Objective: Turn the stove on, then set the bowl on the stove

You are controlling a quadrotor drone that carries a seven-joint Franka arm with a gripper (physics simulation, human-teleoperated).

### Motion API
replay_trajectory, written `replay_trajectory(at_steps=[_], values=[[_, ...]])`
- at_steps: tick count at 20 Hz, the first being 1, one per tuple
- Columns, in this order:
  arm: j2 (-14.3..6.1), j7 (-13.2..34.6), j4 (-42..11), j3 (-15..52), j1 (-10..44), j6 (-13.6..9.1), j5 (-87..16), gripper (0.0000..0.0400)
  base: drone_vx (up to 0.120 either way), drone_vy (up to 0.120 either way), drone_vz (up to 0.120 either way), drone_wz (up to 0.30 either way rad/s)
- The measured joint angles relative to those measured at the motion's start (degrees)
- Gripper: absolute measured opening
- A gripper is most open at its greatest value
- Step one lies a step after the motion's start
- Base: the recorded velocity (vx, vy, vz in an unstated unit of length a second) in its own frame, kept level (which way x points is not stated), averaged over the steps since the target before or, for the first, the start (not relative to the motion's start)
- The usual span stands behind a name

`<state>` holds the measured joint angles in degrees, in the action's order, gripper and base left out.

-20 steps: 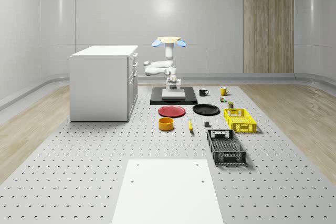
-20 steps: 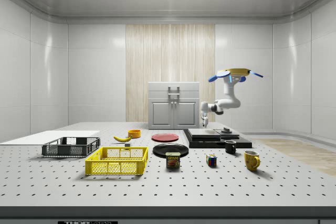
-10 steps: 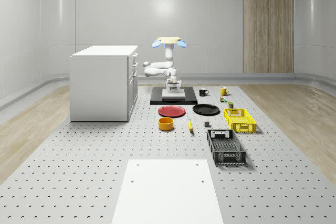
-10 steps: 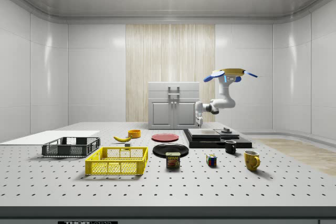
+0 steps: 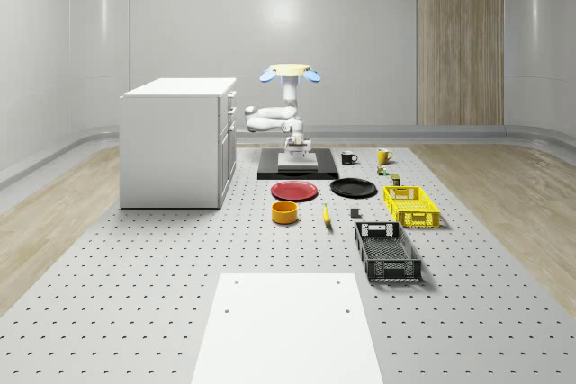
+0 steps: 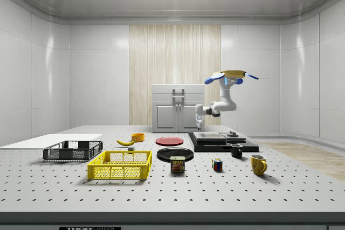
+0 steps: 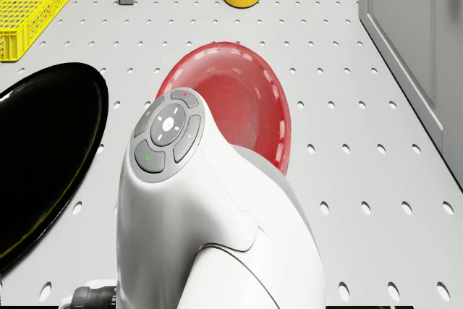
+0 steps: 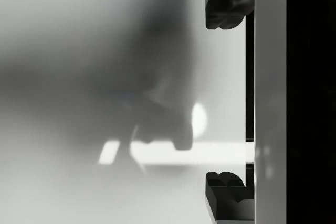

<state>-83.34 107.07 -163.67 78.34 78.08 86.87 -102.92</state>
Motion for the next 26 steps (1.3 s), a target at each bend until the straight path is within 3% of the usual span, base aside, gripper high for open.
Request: replay_trajectory(at_steps=[24, 26], values=[[-1.94, 0.35, 0.08, 0.28, 0.42, 1.81, 0.8, 0.04, 0.12, 0.0, 0.0, 0.0], [-2.08, 0.37, 0.09, 0.3, 0.45, 1.94, 0.86, 0.04, 0.12, 0.0, -0.12, 0.0]])
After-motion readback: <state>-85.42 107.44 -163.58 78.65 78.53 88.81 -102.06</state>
